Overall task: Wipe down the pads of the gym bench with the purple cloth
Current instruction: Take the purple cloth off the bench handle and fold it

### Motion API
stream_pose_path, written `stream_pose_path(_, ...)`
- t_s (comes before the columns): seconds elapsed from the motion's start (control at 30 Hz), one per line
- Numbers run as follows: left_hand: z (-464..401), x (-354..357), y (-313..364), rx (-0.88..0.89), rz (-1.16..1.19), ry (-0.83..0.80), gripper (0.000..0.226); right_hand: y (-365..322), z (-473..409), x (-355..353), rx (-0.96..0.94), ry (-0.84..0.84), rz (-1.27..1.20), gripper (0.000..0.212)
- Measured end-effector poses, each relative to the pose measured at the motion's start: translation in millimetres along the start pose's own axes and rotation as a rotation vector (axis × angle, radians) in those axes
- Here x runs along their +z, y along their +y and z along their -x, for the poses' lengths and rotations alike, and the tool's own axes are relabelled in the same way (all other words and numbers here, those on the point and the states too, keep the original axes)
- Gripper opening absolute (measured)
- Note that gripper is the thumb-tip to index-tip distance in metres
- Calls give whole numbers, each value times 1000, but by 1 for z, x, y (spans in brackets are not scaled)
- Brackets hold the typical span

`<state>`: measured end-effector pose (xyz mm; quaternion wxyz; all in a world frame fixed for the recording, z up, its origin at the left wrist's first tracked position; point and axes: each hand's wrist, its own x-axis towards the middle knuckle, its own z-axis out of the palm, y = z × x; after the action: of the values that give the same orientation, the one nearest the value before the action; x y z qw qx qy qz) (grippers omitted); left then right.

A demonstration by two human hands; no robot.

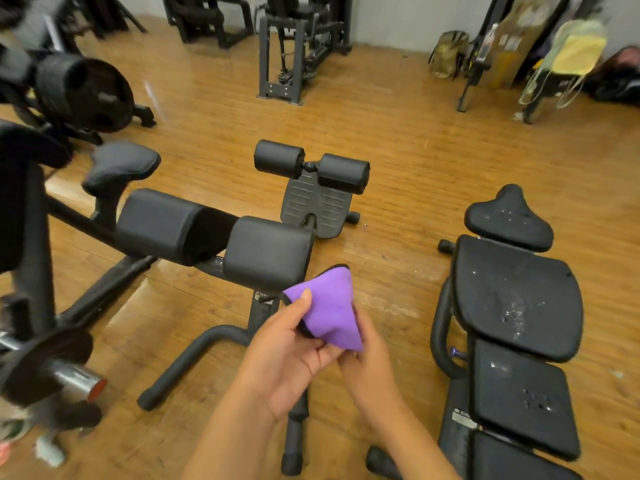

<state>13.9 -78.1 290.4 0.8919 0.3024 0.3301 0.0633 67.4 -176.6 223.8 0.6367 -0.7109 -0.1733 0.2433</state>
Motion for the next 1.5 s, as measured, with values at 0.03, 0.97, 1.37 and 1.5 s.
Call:
stream_pose_path(0.03, 8, 2, 4, 20, -11, 1, 34, -10, 1, -4, 2, 45, -19, 52)
stream_pose_path(0.97, 196, 72, -175, 462, -355, 519, 29, -100, 219, -184, -197, -271, 270, 67)
stream_pose_path(1.37, 184, 181, -280, 574, -188, 789, 23, -85, 194, -325, 89, -782, -102, 66)
stream_pose_path(1.5, 194, 218, -312, 762, -407, 916, 24, -79, 198, -341, 320, -532, -174, 63)
